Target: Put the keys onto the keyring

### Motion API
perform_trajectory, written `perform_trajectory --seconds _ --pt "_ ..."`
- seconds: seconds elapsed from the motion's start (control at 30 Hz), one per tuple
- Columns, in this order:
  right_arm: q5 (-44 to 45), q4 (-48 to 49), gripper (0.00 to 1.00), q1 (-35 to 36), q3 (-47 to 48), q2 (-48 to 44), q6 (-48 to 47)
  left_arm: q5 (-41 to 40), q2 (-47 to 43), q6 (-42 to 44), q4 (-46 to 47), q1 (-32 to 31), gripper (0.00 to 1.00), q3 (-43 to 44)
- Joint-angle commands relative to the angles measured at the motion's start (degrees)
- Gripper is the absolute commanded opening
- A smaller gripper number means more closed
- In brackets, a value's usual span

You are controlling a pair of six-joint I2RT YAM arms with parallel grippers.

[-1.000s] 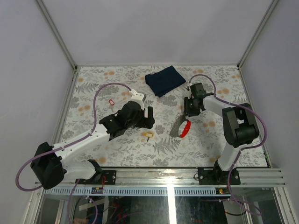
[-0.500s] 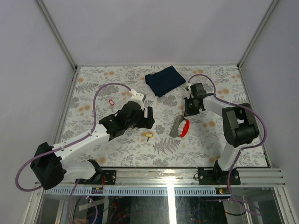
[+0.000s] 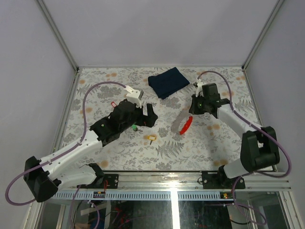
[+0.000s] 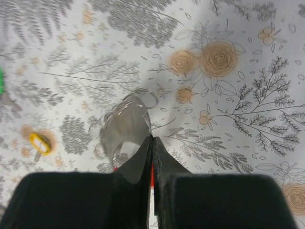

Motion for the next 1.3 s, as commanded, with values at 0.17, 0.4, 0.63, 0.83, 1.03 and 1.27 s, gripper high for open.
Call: perform_trajectory --seconds 0.17,0.4,0.63,0.83,1.03,1.27 --pt "-0.24 -0.55 0.00 7.31 -0.01 -14.38 -7.69 3.50 -7.10 10.46 9.46 0.25 0.89 0.55" --pt "-0.75 -0.22 0.00 14.90 2.15 -20.24 -11.38 12.00 -12.95 20.64 13.45 0.25 0.80 -2.01" --pt "-7.18 -2.00 0.00 18.13 5.77 -23.27 -13.97 18.91 -15.21 23.93 15.77 0.25 0.65 -4.69" --pt "-14.76 -3.44 0.00 18.55 6.09 -25.91 -16.23 25.18 -13.23 24.87 16.38 0.25 0.46 -2.78" --pt "-17.77 -4.37 0.00 18.66 6.05 -28.63 -17.13 26.20 -11.57 23.27 18.35 0.24 0.41 -1.87" --pt "-20.55 -6.79 0.00 18.75 7.32 -30.36 -18.26 33.23 -7.54 22.21 19.50 0.23 0.38 0.48"
